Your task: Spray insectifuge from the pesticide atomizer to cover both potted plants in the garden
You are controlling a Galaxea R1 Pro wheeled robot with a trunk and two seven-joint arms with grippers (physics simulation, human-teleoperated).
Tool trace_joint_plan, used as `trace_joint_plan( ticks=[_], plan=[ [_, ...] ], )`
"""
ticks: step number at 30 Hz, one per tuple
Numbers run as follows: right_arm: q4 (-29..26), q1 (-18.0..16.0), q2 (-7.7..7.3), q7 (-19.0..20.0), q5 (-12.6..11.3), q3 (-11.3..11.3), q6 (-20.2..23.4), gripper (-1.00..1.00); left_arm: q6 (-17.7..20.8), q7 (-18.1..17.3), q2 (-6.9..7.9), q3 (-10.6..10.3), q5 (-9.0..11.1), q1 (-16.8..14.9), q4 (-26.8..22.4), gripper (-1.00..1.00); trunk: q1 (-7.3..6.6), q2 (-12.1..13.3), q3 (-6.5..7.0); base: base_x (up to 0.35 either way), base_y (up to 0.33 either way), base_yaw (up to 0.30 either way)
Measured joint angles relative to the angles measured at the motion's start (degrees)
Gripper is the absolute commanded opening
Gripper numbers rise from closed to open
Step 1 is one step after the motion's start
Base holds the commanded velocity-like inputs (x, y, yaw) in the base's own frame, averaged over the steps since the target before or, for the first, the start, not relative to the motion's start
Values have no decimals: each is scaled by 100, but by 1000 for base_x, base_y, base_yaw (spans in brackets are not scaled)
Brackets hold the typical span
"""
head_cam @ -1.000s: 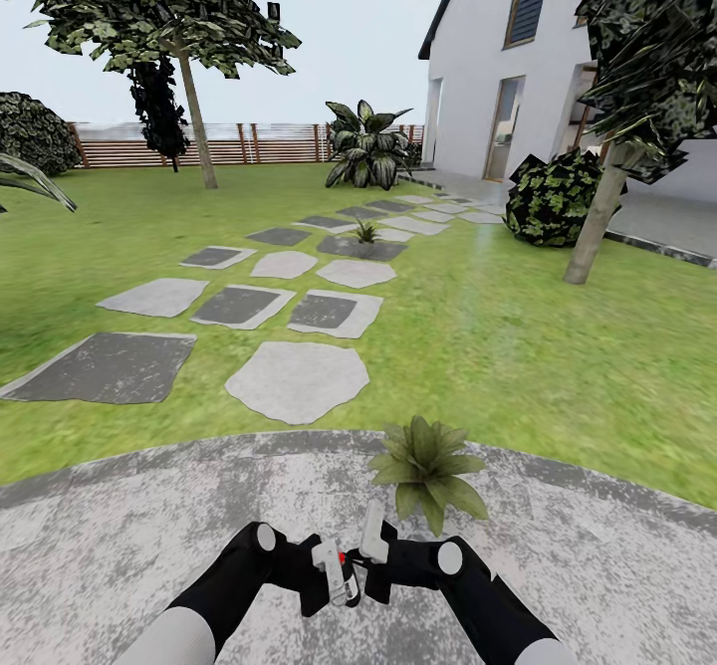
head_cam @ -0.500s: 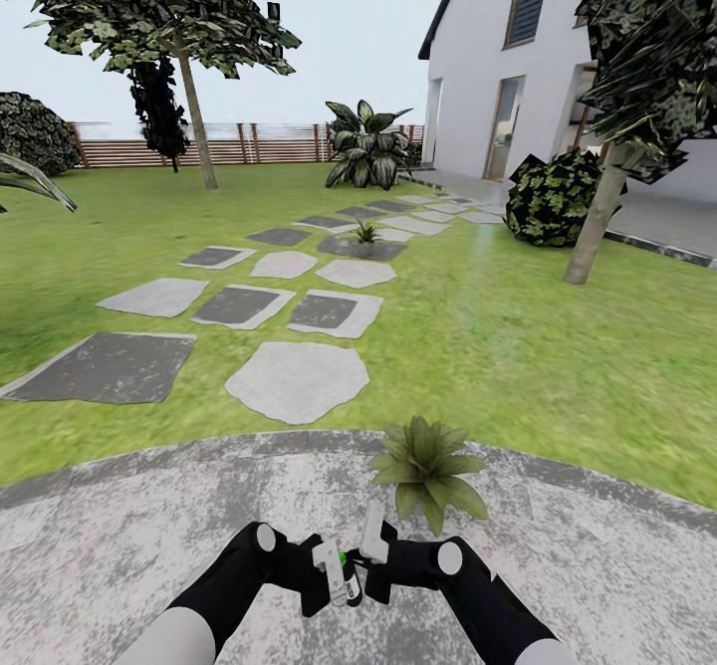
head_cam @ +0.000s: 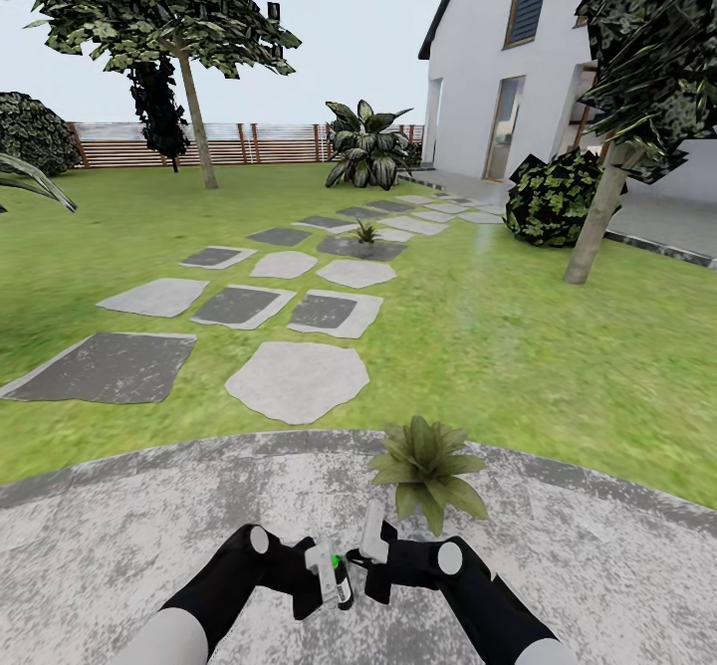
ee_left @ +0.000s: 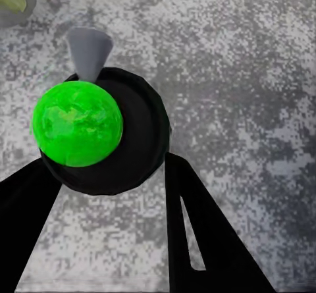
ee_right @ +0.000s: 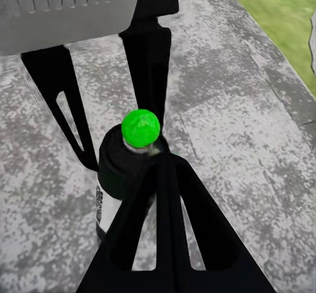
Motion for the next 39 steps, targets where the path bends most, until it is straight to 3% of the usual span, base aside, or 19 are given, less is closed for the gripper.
trace_joint_plan(
  ticks=[12, 13, 18, 21, 23, 25, 27, 28, 31, 32, 35, 38, 39],
  plan=[
    [0, 2, 0, -3, 2, 0, 0, -100, 17, 2, 1053, 35, -50, 51, 8, -100, 0, 0, 0, 0, 0, 0],
    [0, 4, 0, -3, 4, 0, 0, 100, 16, 1, 1118, 36, -53, 61, 9, -100, 0, 0, 0, 0, 0, 0],
    [54, 6, -51, -19, 0, -38, -3, 100, 45, 33, 1534, 49, -50, 86, 12, -100, 0, 0, 0, 0, 0, 0],
    [105, 6, -91, -44, -13, -64, -1, 100, 93, 73, 1578, 56, -32, 88, 12, -100, 0, 0, 0, 0, 0, 0],
    [123, 6, -198, -134, -22, -245, -6, 100, 247, 115, 1585, 150, -19, 88, 10, -100, 0, 0, 0, 0, 0, 0],
    [132, 11, -302, -378, -29, -702, -12, 100, 500, 139, 1579, 382, -23, 88, -4, -100, 0, 0, 0, 0, 0, 0],
    [146, 22, -366, -615, -31, -1355, -17, 100, 727, 160, 1562, 677, -9, 84, -36, -100, 0, 0, 0, 0, 0, 0],
    [152, 25, -377, -655, -32, -1542, -24, 100, 764, 164, 1555, 762, -7, 85, -41, -100, 0, 0, 0, 0, 0, 0],
    [161, 39, -422, -797, -28, -2549, -39, 100, 883, 164, 1528, 1219, -1, 88, -20, -100, 0, 0, 0, 0, 0, 0],
    [158, 41, -481, -811, -25, -3183, -43, 100, 914, 159, 1516, 1369, 7, 90, -7, -100, 0, 0, 0, 0, 0, 0],
    [154, 63, -621, -816, -22, -4016, -131, 100, 959, 149, 1484, 1458, 20, 89, 6, -100, 0, 0, 0, 0, 0, 0],
    [163, 123, -743, -809, -21, -4484, -262, 100, 1128, 145, 1464, 1485, 23, 86, 5, -100, 0, 0, 0, 0, 0, 0],
    [167, 209, -815, -803, -20, -4779, -382, 100, 1373, 139, 1453, 1490, 27, 82, 3, -100, 0, 0, 0, 0, 0, 0]
  ],
)
